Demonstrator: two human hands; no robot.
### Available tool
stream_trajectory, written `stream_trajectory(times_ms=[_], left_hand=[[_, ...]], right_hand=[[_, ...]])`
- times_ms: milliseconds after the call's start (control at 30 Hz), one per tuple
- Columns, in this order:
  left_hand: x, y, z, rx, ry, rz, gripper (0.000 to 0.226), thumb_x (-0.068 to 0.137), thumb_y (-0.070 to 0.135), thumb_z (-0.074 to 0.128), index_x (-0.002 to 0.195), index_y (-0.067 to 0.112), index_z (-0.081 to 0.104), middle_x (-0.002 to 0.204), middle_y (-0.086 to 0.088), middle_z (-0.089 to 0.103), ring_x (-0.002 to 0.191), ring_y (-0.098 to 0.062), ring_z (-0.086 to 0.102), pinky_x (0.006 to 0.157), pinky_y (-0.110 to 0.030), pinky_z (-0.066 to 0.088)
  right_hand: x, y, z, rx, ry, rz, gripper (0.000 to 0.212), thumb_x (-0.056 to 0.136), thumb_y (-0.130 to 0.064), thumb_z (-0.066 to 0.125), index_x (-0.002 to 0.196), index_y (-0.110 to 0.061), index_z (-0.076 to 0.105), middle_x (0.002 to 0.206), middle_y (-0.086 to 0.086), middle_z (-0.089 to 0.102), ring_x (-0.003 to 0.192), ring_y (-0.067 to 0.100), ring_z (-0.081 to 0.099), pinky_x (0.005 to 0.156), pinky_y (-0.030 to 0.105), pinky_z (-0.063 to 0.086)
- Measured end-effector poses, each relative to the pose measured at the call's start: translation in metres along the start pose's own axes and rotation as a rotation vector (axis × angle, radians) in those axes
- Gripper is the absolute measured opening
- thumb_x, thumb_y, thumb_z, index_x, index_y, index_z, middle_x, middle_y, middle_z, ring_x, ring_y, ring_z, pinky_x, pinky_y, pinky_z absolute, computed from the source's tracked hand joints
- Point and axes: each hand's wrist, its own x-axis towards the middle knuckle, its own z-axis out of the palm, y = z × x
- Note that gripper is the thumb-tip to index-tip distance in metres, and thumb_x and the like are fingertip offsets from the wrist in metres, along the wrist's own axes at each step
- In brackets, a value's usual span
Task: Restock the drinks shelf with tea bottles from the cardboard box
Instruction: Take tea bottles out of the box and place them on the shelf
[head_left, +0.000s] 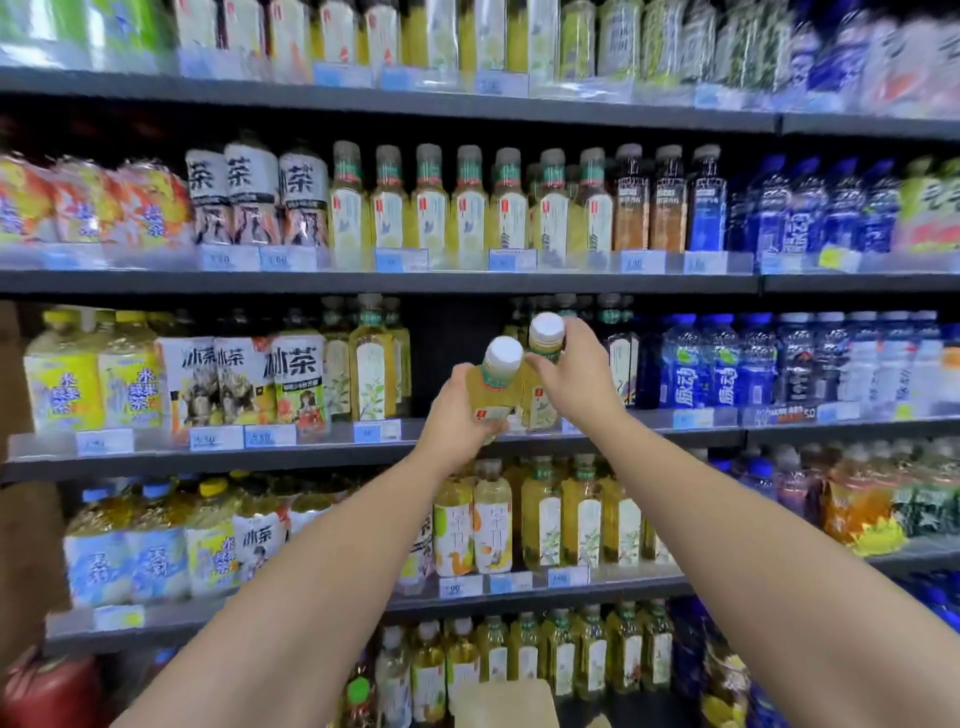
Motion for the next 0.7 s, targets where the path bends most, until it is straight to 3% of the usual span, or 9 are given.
stream_trajectory(times_ms=[100, 267, 433, 567, 633, 700], left_hand=[[0.033, -0.006, -0.006, 0.011, 0.002, -0.005, 0.064, 0.073, 0.024, 0.086, 0.114, 0.028, 0.038, 0.105, 0.006, 0.061, 0.094, -0.013, 0.059, 0.070, -0.024, 0.043], [0.087, -0.028, -0.004, 0.012, -0.001, -0.080, 0.067, 0.072, 0.026, 0.087, 0.115, 0.029, 0.036, 0.108, 0.005, 0.062, 0.100, -0.016, 0.061, 0.080, -0.030, 0.047], [0.135, -0.057, 0.009, 0.063, -0.098, -0.249, 0.078, 0.073, 0.034, 0.087, 0.126, 0.014, 0.034, 0.110, -0.002, 0.058, 0.102, -0.023, 0.058, 0.078, -0.033, 0.046], [0.158, -0.097, 0.025, 0.056, -0.170, -0.366, 0.092, 0.062, 0.041, 0.092, 0.132, 0.011, 0.041, 0.117, -0.006, 0.064, 0.105, -0.023, 0.062, 0.084, -0.034, 0.052], [0.165, -0.114, 0.034, 0.012, -0.184, -0.404, 0.090, 0.054, 0.047, 0.093, 0.125, 0.015, 0.048, 0.112, -0.003, 0.068, 0.099, -0.019, 0.066, 0.088, -0.040, 0.057], [0.170, -0.125, 0.040, -0.032, -0.166, -0.418, 0.085, 0.060, 0.043, 0.093, 0.126, 0.016, 0.047, 0.111, -0.001, 0.068, 0.100, -0.018, 0.066, 0.091, -0.042, 0.056]], right_hand=[[0.029, 0.002, 0.012, 0.028, 0.005, -0.003, 0.033, 0.087, -0.027, 0.072, 0.113, -0.020, 0.052, 0.108, -0.004, 0.056, 0.099, 0.013, 0.053, 0.081, 0.029, 0.040], [0.066, 0.015, 0.048, 0.055, 0.017, 0.015, 0.036, 0.086, -0.024, 0.073, 0.116, -0.017, 0.055, 0.108, -0.005, 0.055, 0.097, 0.009, 0.048, 0.082, 0.026, 0.037], [0.103, 0.045, 0.090, 0.014, -0.070, 0.122, 0.027, 0.086, -0.025, 0.073, 0.102, -0.015, 0.054, 0.104, 0.004, 0.060, 0.096, 0.020, 0.056, 0.074, 0.029, 0.039], [0.117, 0.073, 0.118, 0.031, -0.121, 0.238, 0.034, 0.088, -0.027, 0.071, 0.114, -0.009, 0.058, 0.112, 0.010, 0.065, 0.106, 0.027, 0.061, 0.078, 0.028, 0.043], [0.123, 0.081, 0.128, 0.066, -0.112, 0.273, 0.040, 0.089, -0.029, 0.070, 0.121, -0.008, 0.058, 0.112, 0.010, 0.066, 0.105, 0.027, 0.062, 0.079, 0.026, 0.042], [0.126, 0.089, 0.138, 0.088, -0.129, 0.278, 0.050, 0.090, -0.033, 0.069, 0.131, -0.010, 0.054, 0.110, 0.006, 0.067, 0.100, 0.024, 0.063, 0.077, 0.024, 0.042]])
